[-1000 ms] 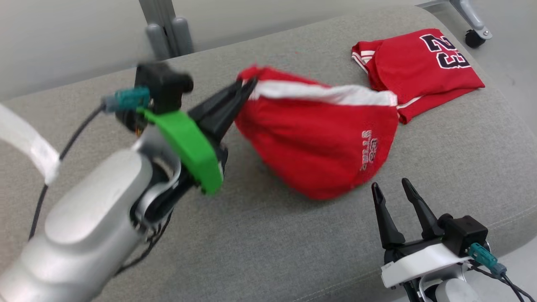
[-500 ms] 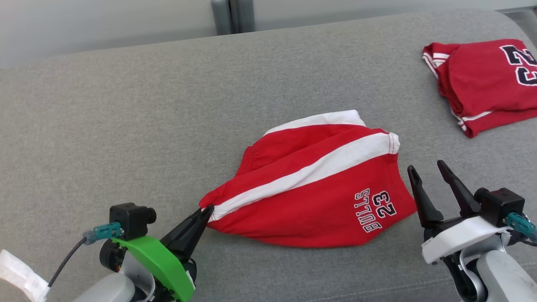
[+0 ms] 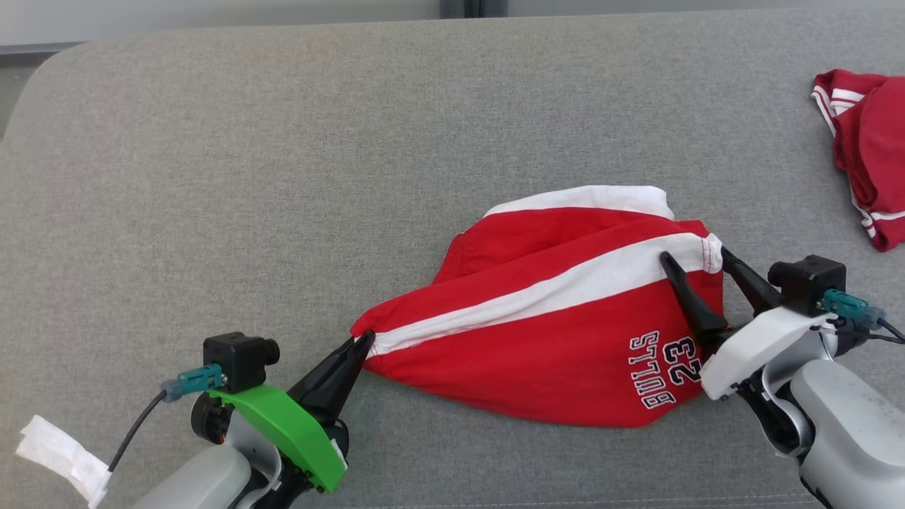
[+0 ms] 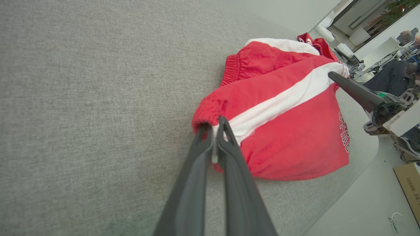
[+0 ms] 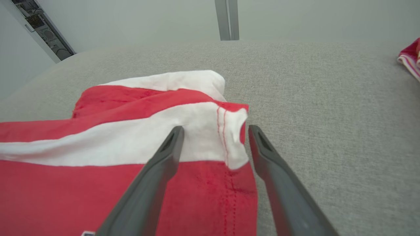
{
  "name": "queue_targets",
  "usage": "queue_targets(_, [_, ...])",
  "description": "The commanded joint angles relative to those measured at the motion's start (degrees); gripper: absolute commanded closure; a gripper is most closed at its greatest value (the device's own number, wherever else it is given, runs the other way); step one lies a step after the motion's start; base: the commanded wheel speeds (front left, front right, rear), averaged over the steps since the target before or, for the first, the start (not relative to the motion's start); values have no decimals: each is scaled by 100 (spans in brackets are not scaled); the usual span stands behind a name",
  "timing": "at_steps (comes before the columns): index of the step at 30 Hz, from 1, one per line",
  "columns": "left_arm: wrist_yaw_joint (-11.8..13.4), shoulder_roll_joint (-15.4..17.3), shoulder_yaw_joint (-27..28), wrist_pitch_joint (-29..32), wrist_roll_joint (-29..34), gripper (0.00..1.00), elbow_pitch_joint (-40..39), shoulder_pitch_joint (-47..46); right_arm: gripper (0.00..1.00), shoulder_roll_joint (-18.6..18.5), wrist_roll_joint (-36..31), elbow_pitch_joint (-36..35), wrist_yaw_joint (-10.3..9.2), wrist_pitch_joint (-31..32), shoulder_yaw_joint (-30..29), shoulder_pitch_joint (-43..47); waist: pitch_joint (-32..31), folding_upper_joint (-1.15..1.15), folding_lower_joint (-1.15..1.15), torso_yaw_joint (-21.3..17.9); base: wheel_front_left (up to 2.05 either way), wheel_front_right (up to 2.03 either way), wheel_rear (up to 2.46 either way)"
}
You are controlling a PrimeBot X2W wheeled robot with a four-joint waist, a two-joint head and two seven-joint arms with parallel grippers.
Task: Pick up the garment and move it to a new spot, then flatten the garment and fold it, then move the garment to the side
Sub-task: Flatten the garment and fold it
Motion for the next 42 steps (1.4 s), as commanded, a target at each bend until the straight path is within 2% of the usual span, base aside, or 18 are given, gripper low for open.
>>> queue_targets(1, [-38, -29, 11, -41, 22, 100, 53, -99, 52, -42, 62, -34, 1, -14, 48, -91, 65, 0, 0, 53, 0, 0, 0])
queue_targets(2, [-55, -39, 16, -50, 21, 100, 83, -117, 65, -65, 73, -64, 1, -14, 61, -101, 74, 0, 0, 54, 0, 0, 0])
queue_targets(3, [-71, -47, 23, -71, 22, 100, 126, -134, 85, -78, 89, -115, 1, -15, 56, -101, 81, 0, 0, 51, 0, 0, 0])
queue_targets(4, [-80, -48, 26, -86, 27, 100, 152, -145, 97, -93, 79, -182, 1, -15, 29, -88, 83, 0, 0, 43, 0, 0, 0])
queue_targets(5, [-93, -45, 23, -78, 45, 100, 185, -165, 100, -96, 91, -271, 1, -15, -29, -41, 80, 0, 0, 33, 0, 0, 0])
queue_targets(9, [-108, -19, 31, -30, 66, 100, 165, -285, 100, -143, 206, -642, 1, -16, -189, 159, 72, 0, 0, -61, 0, 0, 0])
queue_targets(14, [-148, 86, 197, 219, -14, 100, -149, -781, 100, -287, 510, -1153, 1, -15, -488, -49, 194, 0, 0, -275, 0, 0, 0])
queue_targets(20, [-205, 144, 567, 938, 2, 100, -617, -2400, 100, -837, 904, -1495, 1, 27, -687, -1129, 658, 0, 0, -587, 0, 0, 0])
queue_targets(25, [-223, -179, 946, 1059, 404, 100, -337, -4179, 100, -1241, 765, -1310, 1, 31, -953, -2554, 1167, 0, 0, -899, 0, 0, 0])
queue_targets(30, [-287, -584, 1181, 418, 821, 100, 118, -5259, 100, -1282, 392, -1299, 0, -12, -1483, -3497, 1468, 0, 0, -1052, 0, 0, 0])
queue_targets(35, [-354, -613, 1060, -116, 825, 100, 245, -5001, 100, -1050, 119, -1651, 0, -14, -1928, -3210, 1524, 0, 0, -1044, 0, 0, 0])
queue_targets(42, [-362, -221, 537, -340, 570, 100, -212, -3474, 100, -643, -49, -2425, 0, -16, -2307, -1385, 1353, 0, 0, -844, 0, 0, 0])
